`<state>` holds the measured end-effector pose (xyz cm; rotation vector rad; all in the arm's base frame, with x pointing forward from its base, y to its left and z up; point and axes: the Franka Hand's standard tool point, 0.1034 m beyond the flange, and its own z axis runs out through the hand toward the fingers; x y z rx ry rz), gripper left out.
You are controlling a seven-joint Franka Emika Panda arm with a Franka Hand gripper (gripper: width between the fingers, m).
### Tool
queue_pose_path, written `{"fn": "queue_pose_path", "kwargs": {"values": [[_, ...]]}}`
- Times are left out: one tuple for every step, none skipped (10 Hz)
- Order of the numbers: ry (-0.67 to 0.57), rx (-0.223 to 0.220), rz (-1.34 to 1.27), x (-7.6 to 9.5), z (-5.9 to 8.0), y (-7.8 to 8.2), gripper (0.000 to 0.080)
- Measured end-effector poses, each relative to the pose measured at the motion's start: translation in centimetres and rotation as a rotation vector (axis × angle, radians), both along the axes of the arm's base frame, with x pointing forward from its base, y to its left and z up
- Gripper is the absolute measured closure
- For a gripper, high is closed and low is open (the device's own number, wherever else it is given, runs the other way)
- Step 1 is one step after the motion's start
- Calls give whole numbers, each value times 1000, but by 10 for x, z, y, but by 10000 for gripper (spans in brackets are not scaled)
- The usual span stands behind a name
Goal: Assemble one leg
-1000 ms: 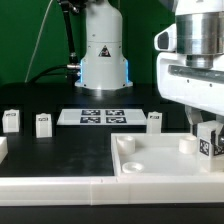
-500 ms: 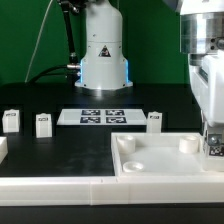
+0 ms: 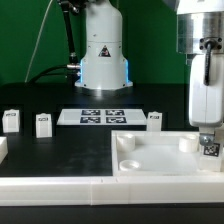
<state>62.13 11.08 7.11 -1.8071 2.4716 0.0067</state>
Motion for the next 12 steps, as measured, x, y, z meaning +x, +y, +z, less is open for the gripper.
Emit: {"fn": "queue_pose_path", "kwargs": {"values": [[-1, -1, 19, 0, 0, -1, 402], [-7, -10, 121, 1, 0, -4, 264], [-13, -17, 240, 1, 0, -6, 185], [-17, -24, 331, 1, 0, -7, 185], [-20, -30, 423, 1, 0, -7, 157], [-23, -33, 483, 1, 0, -7, 152], [-26, -34, 523, 1, 0, -7, 152], [-26, -34, 521, 1, 0, -7, 151], [-26, -34, 522, 1, 0, -7, 151], [-26, -34, 522, 1, 0, -7, 151], [-26, -34, 522, 1, 0, -7, 151], [-26, -34, 522, 1, 0, -7, 151]]}}
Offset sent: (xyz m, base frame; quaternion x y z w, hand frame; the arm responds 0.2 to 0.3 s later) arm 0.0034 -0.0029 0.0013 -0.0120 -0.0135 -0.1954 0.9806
